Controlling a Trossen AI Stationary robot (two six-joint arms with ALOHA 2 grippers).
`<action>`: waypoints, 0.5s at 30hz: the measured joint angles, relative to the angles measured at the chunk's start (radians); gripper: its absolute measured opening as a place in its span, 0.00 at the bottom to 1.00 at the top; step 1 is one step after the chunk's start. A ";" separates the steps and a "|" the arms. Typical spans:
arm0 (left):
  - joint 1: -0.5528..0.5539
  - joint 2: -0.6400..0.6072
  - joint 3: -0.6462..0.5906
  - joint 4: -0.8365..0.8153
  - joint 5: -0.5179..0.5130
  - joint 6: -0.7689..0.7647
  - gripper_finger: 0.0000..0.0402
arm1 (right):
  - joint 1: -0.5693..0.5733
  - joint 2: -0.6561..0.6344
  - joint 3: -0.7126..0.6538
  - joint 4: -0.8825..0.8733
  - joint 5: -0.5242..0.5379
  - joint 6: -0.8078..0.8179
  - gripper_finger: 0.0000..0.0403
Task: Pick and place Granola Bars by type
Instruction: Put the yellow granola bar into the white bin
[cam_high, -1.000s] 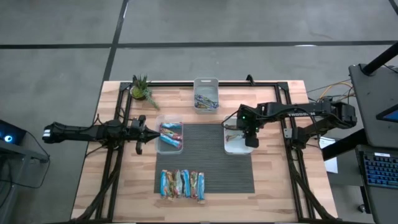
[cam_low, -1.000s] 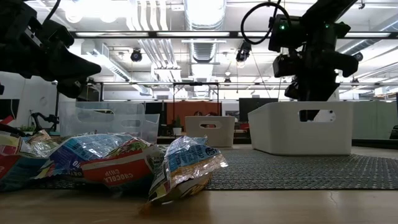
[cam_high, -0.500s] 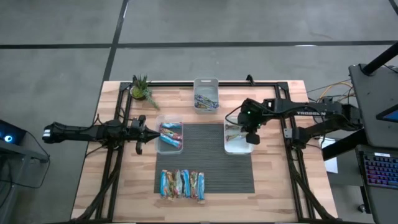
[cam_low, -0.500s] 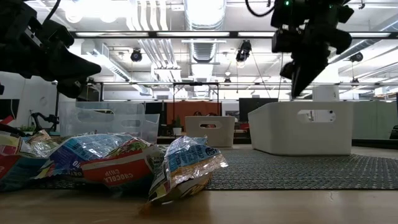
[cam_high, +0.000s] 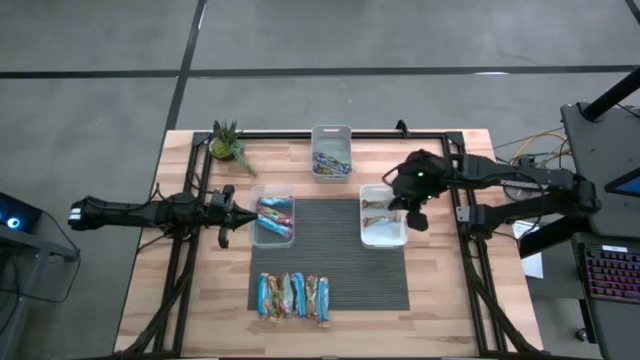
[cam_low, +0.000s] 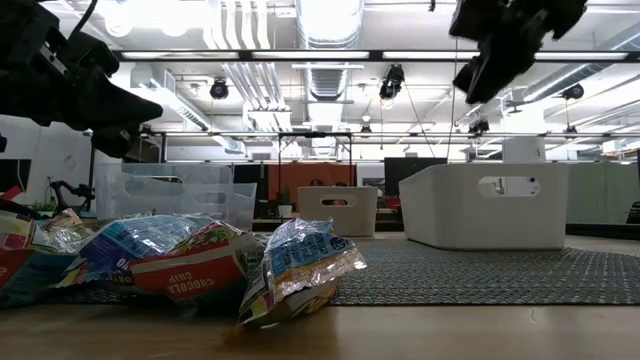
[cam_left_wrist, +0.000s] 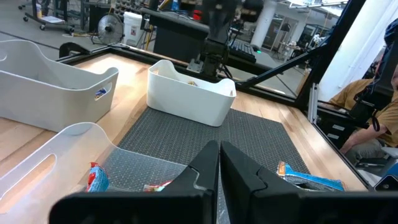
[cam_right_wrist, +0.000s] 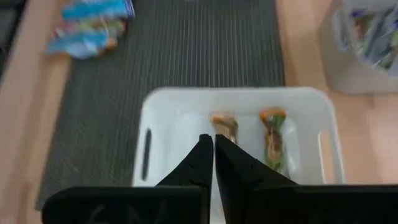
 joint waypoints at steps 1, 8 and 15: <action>0.000 0.000 0.000 0.000 0.000 0.000 0.00 | 0.000 -0.024 0.000 0.005 0.000 0.018 0.02; 0.000 0.000 0.000 0.000 0.000 0.000 0.00 | 0.000 -0.179 0.000 0.049 0.005 0.150 0.02; 0.000 0.000 0.000 0.000 0.000 0.000 0.00 | 0.000 -0.270 -0.018 0.071 0.010 0.140 0.02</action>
